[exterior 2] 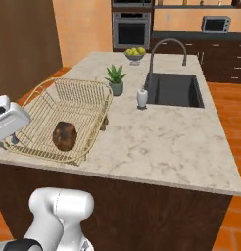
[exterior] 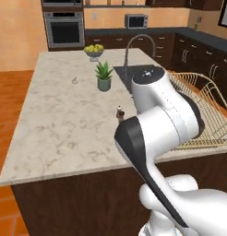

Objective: Open the cabinet, pick up the bread from the cabinet and place it in the basket. Then move the basket to the dining counter.

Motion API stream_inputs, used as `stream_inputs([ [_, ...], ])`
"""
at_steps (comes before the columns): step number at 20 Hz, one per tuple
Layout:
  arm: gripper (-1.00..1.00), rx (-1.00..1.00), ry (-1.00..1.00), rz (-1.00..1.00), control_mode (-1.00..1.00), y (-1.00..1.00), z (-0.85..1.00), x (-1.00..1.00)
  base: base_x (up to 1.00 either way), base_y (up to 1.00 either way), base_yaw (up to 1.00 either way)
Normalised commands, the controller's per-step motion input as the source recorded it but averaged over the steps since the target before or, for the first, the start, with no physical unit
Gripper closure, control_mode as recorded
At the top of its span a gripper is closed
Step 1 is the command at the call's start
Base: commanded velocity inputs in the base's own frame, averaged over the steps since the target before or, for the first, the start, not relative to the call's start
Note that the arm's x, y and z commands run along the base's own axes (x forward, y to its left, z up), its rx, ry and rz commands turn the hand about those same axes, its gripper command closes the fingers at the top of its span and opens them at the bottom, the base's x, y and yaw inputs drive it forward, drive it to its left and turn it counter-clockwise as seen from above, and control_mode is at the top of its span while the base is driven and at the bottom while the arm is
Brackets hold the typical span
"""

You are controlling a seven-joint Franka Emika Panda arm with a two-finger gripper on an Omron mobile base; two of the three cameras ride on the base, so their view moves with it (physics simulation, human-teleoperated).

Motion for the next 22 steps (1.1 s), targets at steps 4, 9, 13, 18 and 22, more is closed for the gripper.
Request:
stream_inputs([
  [4, 1.0, 0.0, 0.0, 0.0, 1.0, 0.0, 0.0, 0.0, 0.01, 0.74, -0.48],
  [9, 1.0, 0.0, 0.0, 0.0, 1.0, 0.0, 0.0, 0.0, 0.0, 0.57, -0.36],
  [13, 1.0, 0.12, 0.0, 0.04, -1.0, 0.07, -0.41, 0.28, 0.0, 0.07, -0.03],
  [18, 1.0, 0.11, 0.13, 0.2, -1.0, 0.53, -0.55, 0.95, 0.0, 0.0, 0.0],
  [22, 1.0, 0.09, 0.3, 0.26, -1.0, 0.8, -0.44, 1.0, 0.0, 0.0, 0.0],
])
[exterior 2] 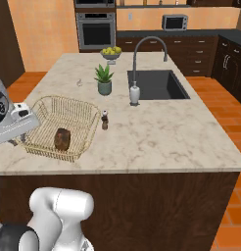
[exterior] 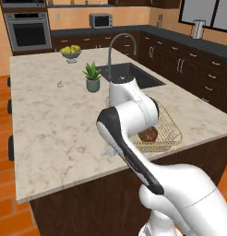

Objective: Open the cabinet, pick up the bread from the cabinet and place it in the basket. Then move the basket to the dining counter.

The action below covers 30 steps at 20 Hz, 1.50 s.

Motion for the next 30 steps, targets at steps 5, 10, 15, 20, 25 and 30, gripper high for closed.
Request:
stream_inputs([
  [5, 1.0, 0.01, 0.3, 0.17, -1.0, 0.74, -0.43, 1.0, 0.0, 0.0, 0.0],
  [10, 1.0, 0.0, 0.23, 0.07, -1.0, 0.49, -0.68, 1.0, 0.0, 0.0, 0.0],
  [15, 1.0, 0.0, 0.13, 0.05, -1.0, 0.38, -0.79, 1.0, 0.0, 0.0, 0.0],
  [20, 1.0, 0.0, 0.11, 0.06, -1.0, 0.47, -0.86, 0.99, 0.0, 0.0, 0.0],
  [25, -1.0, 0.0, 0.08, 0.05, -1.0, 0.5, -0.72, 0.69, 0.0, 0.0, 0.0],
  [30, -1.0, 0.0, -0.06, -0.01, -1.0, 0.09, 0.43, -0.05, 0.0, 0.0, 0.0],
])
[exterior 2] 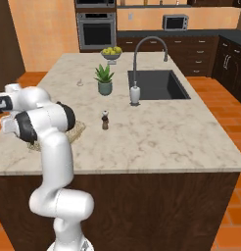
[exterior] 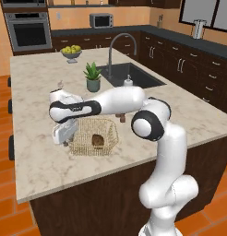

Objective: Open the cabinet, pick up the bread from the cabinet and place it in the basket. Then move the basket to the dining counter.

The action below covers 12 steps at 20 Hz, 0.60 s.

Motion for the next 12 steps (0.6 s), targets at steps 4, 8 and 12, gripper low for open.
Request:
stream_inputs([
  [4, -1.0, 0.0, -0.13, -0.1, -1.0, 0.0, 0.78, -0.33, 0.0, 0.0, 0.0],
  [8, -1.0, 0.0, -0.2, -0.14, -1.0, 0.0, 0.78, -0.79, 0.0, 0.0, 0.0],
  [12, -1.0, 0.0, -0.32, -0.11, -1.0, -0.01, 0.5, -1.0, 0.0, 0.0, 0.0],
])
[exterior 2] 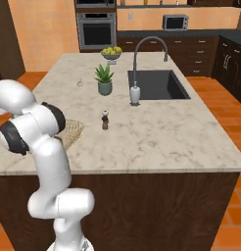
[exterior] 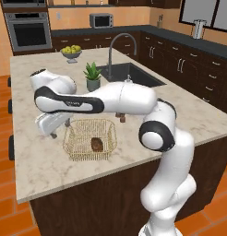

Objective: Open the cabinet, pick up the bread from the cabinet and place it in the basket. Then move the basket to the dining counter.

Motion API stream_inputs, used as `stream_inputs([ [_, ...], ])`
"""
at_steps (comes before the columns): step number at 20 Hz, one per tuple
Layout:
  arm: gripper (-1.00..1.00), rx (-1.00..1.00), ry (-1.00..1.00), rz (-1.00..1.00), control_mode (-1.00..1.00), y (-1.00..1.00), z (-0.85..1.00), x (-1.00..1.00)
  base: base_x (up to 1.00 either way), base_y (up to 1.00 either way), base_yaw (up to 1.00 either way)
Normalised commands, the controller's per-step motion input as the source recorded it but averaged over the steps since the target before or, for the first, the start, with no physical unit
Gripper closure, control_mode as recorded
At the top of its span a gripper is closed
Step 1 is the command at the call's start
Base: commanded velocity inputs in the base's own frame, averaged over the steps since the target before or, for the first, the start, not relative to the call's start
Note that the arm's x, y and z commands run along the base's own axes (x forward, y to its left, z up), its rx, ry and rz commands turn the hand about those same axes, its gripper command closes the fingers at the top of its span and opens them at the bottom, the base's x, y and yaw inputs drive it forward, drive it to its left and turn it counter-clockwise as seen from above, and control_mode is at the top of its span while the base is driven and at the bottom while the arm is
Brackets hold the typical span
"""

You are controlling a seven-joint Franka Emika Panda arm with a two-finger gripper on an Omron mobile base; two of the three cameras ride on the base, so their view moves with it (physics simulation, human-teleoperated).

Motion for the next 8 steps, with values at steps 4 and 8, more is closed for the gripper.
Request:
stream_inputs([
  [4, -1.0, 0.0, -0.34, -0.08, -1.0, -0.12, 0.33, -1.0, 0.0, 0.0, 0.0],
  [8, -1.0, 0.01, -0.26, -0.05, -1.0, -0.33, 0.25, -1.0, 0.0, 0.0, 0.0],
])
